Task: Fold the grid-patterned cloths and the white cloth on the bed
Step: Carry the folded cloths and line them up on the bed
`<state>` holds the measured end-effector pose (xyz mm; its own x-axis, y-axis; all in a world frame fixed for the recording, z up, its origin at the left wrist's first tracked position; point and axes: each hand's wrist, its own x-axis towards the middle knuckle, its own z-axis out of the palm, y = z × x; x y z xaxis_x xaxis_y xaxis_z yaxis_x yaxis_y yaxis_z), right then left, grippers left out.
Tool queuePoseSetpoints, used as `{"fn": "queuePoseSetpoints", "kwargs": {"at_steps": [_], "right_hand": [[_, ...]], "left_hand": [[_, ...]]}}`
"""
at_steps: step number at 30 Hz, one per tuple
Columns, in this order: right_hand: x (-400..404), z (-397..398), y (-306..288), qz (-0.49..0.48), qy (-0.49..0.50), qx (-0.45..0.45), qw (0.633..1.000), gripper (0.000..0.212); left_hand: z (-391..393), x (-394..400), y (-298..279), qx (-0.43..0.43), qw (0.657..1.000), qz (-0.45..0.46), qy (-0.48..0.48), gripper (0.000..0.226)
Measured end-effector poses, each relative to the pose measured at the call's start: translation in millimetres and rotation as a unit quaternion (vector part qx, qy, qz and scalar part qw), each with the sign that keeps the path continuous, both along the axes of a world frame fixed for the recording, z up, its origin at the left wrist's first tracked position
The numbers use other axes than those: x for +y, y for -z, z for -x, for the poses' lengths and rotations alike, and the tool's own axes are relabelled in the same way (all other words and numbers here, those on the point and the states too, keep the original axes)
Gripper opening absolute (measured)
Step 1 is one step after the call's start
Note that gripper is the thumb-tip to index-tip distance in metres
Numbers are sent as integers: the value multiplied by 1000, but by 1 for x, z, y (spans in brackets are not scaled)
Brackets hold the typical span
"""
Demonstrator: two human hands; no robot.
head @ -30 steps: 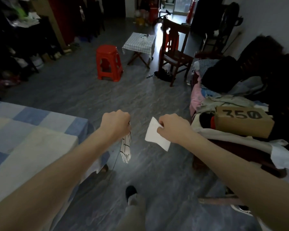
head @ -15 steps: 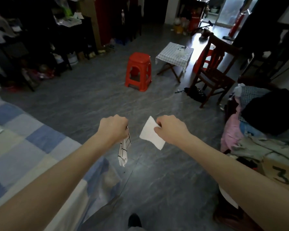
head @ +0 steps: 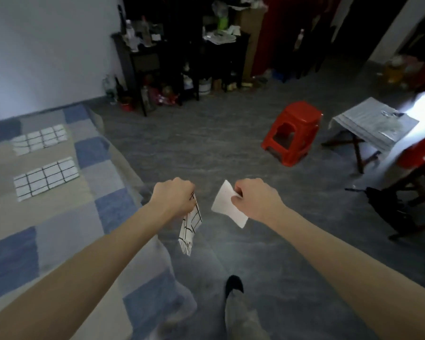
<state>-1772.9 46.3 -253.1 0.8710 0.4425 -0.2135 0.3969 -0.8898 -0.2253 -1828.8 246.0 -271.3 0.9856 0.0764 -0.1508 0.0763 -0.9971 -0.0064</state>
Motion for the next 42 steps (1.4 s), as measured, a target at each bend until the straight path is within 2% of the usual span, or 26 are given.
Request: {"fn": "queuePoseSetpoints", "kwargs": {"at_steps": [7, 12, 15, 20, 24, 28, 31, 35, 37, 42], "right_hand": [[68, -136, -10, -4, -159, 7, 987, 13], [138, -174, -3, -13, -256, 39, 966, 19], [185, -170, 8, -5, -325, 51, 944, 24], [260, -150, 16, -6, -420, 68, 905, 23], [318, -139, 16, 11, -473, 71, 878, 23], [372, -130, 15, 29, -503, 72, 861, 24], [415, -115, 17, 39, -536, 81, 840, 25], [464, -93, 20, 41, -571, 79, 816, 23], [482, -80, 22, 47, -593, 76, 801, 23], [523, -46, 29, 33, -636, 89, 766, 21]], "left_hand": [[-61, 50, 3, -2, 982, 62, -177, 20], [-44, 84, 11, -16, 946, 100, -308, 24], [-19, 107, 14, -12, 922, 107, -373, 22], [24, 148, 26, -3, 872, 177, -457, 19], [47, 181, 39, -22, 849, 219, -480, 19], [65, 217, 56, -28, 841, 240, -484, 12], [83, 242, 70, -21, 827, 251, -502, 16], [105, 254, 77, -53, 777, 285, -558, 14], [116, 253, 83, -46, 766, 291, -572, 9], [130, 251, 97, -57, 718, 278, -635, 17]]}}
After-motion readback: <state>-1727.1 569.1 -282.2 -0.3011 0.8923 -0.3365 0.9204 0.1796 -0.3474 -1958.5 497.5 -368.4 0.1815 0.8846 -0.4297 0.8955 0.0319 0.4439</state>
